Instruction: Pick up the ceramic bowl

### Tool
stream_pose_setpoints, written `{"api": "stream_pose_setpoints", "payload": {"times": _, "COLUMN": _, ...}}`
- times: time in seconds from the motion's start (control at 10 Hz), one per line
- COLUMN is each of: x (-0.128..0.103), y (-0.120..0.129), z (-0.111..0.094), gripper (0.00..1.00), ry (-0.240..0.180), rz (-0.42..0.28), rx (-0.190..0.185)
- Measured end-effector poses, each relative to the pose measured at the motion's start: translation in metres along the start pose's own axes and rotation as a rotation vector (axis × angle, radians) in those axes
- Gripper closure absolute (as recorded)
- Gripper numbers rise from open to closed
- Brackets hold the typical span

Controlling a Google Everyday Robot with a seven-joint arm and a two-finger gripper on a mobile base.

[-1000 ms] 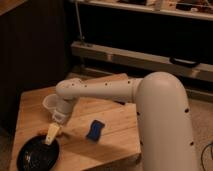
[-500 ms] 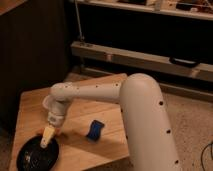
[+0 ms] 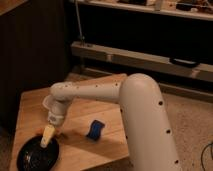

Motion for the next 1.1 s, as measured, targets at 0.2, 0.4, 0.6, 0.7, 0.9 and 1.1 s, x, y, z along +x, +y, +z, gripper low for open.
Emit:
{"api": "stream_pose_setpoints", "payload": {"times": 0.2, "x": -0.001, "y": -0.001, "z": 0.000, "gripper": 0.20, "ry": -0.002, "rz": 0.000, "rx": -0.001}}
{"api": "stream_pose_setpoints", "payload": {"times": 0.4, "x": -0.014, "y": -0.012, "z": -0.005, "gripper": 0.20, "ry": -0.011, "rz": 0.055, "rx": -0.058}}
{"api": "stream_pose_setpoints", "payload": {"times": 0.6, "x": -0.039, "y": -0.037, "z": -0.030, "gripper": 0.20, "ry": -0.003, "rz": 0.099, "rx": -0.158}}
{"api": "stream_pose_setpoints", "payload": {"times": 0.7, "x": -0.049, "y": -0.048, "z": -0.045, "gripper": 0.20, "ry": 0.005, "rz": 0.108, "rx": -0.210}}
{"api": "stream_pose_setpoints", "payload": {"times": 0.9, "x": -0.055, "y": -0.060, "z": -0.062, "gripper": 0.20, "ry": 0.014, "rz": 0.113, "rx": -0.250}}
{"api": "stream_pose_setpoints", "payload": {"times": 1.1, "x": -0.052, "y": -0.059, "z": -0.062, "gripper": 0.20, "ry": 0.040, "rz": 0.112, "rx": -0.235}}
